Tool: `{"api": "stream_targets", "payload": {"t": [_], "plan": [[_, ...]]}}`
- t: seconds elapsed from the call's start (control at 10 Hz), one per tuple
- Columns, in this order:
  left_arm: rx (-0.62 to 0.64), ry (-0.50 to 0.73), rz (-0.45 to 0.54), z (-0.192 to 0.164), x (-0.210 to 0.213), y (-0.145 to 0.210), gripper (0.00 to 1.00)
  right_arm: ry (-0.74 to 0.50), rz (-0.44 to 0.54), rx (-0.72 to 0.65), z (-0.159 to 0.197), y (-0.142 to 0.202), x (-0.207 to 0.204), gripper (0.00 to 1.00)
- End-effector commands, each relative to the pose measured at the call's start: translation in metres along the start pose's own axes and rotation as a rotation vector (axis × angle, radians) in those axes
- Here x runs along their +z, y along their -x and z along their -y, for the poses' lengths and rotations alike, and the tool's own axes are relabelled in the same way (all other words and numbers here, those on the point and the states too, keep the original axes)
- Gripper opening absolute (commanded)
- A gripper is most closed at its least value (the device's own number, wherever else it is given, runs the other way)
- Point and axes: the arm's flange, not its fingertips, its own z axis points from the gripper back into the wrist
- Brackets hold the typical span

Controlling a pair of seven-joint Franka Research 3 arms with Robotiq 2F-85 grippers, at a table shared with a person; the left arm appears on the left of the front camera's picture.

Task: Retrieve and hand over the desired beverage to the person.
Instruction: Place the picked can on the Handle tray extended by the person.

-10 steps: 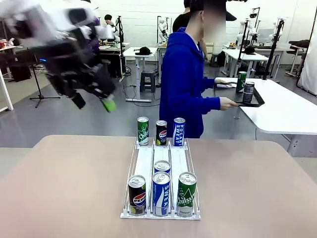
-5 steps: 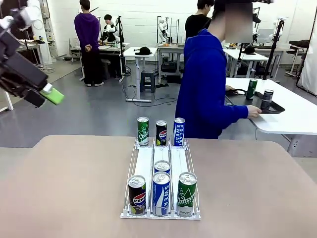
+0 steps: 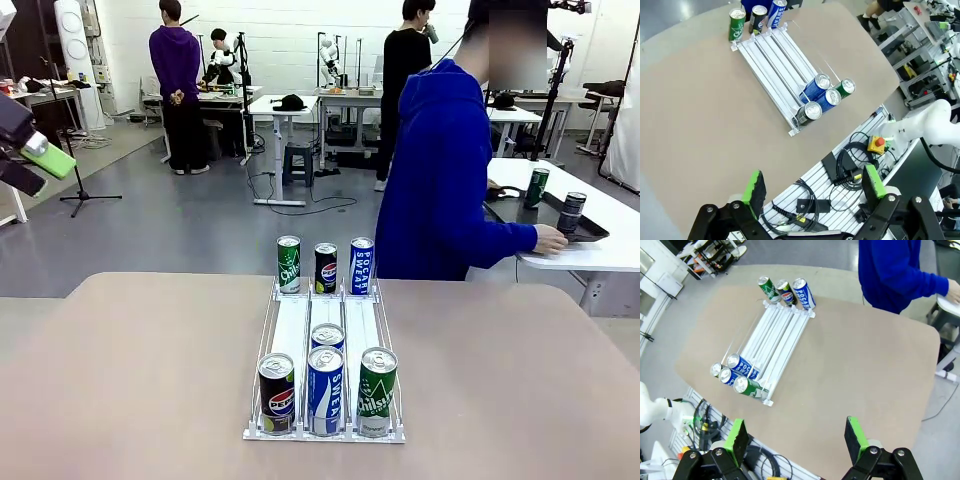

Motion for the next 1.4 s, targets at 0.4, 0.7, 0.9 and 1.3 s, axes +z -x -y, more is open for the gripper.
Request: {"api": "stream_targets", "payload": {"t": [0.4,0.7,0.9,1.3], "plan": [[0.003,0.067,0.024,-0.0219,-0.0081,-0.019,1.0,-0.002,-0.002,0.001,-0.0001,0.0005,-0.0008,1.0],[0.021,0.036,-0.008,-0.0162,-0.0082,-0.0237,1.0,-0.002,-0.002,0.001,-0.0001,0.0005,-0.0008,1.0],[0.021,0.036,-0.008,-0.0162,-0.0082,-0.0237,1.0,-0.002,-0.002,0.001,-0.0001,0.0005,-0.0008,1.0],[0.021,0.036,-0.008,-0.0162,-0.0082,-0.0237,1.0,-0.002,-0.002,0.001,-0.0001,0.0005,-0.0008,1.0]]}}
